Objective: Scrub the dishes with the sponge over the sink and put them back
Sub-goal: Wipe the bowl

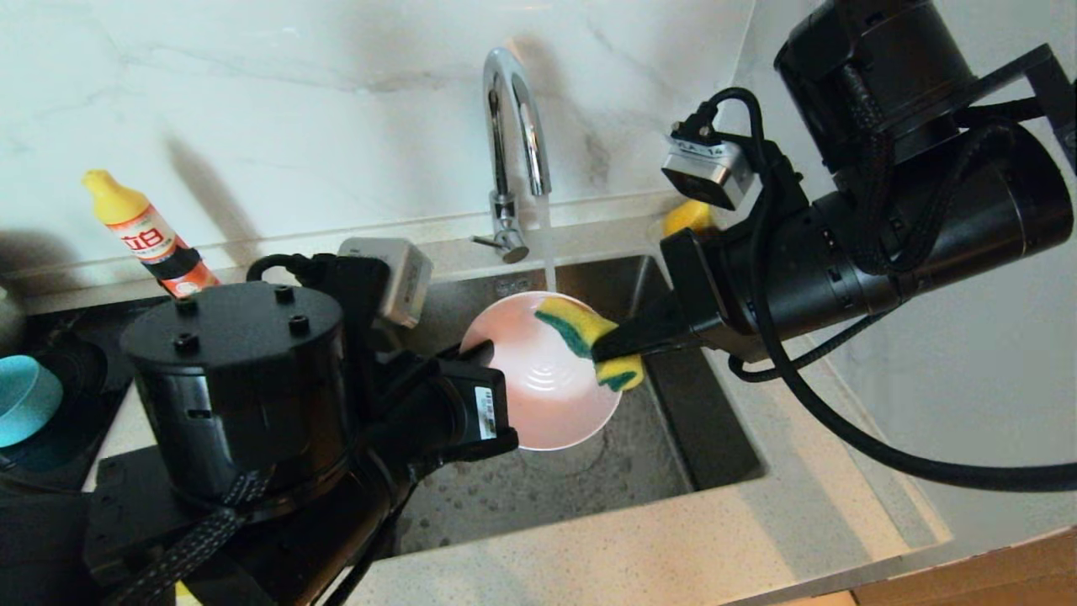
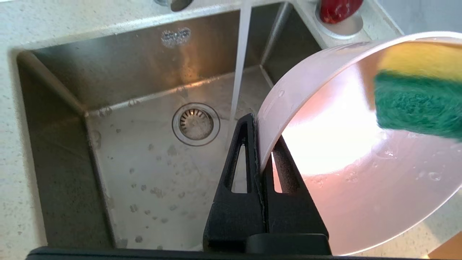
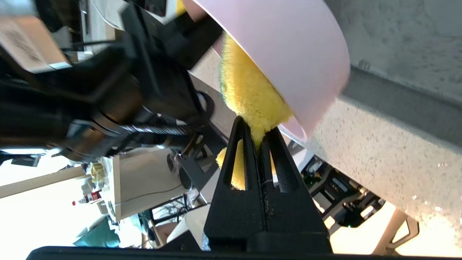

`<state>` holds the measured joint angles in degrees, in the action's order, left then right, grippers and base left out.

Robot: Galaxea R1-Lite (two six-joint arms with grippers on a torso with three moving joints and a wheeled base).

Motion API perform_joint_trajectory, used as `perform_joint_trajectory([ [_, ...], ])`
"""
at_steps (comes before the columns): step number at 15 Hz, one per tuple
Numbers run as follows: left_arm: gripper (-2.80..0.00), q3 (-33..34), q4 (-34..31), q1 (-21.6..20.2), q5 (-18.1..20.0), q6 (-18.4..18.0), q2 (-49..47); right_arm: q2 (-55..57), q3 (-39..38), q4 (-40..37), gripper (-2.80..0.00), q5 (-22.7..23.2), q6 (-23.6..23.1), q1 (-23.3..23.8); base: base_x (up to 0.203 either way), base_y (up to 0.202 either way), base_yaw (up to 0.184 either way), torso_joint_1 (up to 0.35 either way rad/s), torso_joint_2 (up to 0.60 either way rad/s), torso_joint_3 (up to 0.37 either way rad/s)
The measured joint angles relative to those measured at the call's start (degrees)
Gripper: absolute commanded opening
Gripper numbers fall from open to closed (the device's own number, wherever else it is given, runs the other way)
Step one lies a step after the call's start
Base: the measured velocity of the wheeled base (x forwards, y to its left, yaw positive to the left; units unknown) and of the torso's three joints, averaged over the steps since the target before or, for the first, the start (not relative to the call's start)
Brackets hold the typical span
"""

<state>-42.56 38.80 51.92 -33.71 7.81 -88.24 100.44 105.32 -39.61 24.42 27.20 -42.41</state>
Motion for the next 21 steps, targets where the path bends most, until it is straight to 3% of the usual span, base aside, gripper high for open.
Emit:
perform_joint_trajectory([
  [7,-2.80,-1.76,0.02,-1.45,0.07,-0.11,0.37,0.77,-1.68,-0.22,-2.80,0.16,0.00,-0.65,0.000,0.000,0.000,0.000,0.00,0.000],
  [21,-2.80,-3.48,0.00,-2.54,0.14,0.30,-0.22,6.12,-0.38,1.01,-2.80,0.02,0.09,-8.50,0.000,0.000,0.000,0.000,0.00,0.000],
])
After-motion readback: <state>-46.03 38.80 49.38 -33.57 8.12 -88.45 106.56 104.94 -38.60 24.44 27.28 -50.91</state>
